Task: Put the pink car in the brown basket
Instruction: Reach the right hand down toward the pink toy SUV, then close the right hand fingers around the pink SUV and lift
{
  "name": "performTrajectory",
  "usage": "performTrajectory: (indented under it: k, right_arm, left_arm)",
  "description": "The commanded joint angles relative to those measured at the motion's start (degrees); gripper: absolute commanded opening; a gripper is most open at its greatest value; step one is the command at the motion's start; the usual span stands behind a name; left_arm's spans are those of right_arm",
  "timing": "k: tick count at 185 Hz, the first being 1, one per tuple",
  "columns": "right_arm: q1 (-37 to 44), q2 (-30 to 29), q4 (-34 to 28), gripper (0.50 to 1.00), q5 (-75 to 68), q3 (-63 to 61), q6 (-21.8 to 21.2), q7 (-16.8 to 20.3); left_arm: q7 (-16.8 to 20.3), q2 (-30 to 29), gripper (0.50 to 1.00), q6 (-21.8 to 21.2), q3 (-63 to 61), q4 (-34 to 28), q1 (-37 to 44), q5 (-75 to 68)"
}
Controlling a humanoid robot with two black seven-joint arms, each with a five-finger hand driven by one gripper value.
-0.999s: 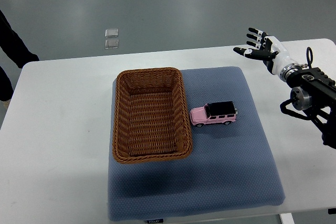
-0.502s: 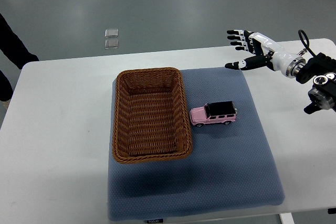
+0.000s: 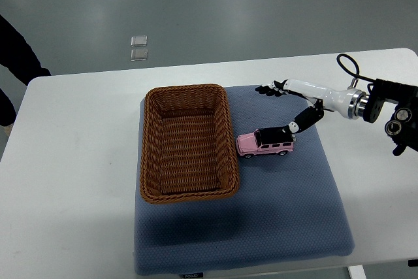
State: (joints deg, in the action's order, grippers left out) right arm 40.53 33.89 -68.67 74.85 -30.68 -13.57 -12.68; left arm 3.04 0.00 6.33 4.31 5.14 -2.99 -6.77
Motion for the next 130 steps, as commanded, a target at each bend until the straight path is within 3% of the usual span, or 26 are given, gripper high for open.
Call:
performTrajectory:
  k: [1,82,107,130]
  right_arm:
    - [-0.1,-0.22,-0.06,0.917,2.93,1.67,0.21,-0.06]
    - [0.17,-0.22,0.91,0.895,7.59,5.72,5.22,0.55]
    - [-0.01,-0.22,1.26,0.864,7.94,6.07,5.57,0.64]
    - [0.17,-0.22,1.52,0.77,7.94,7.47,5.57,0.64]
  left_arm:
    - [0.03,0.0,1.0,0.0,0.0,0.04,0.0,0.0]
    - [0.03,0.0,1.0,0.0,0.09,0.04,-0.09,0.09]
    - [0.03,0.0,1.0,0.0,0.09,0.04,-0.09,0.09]
    - [0.03,0.0,1.0,0.0,0.09,0.04,-0.09,0.09]
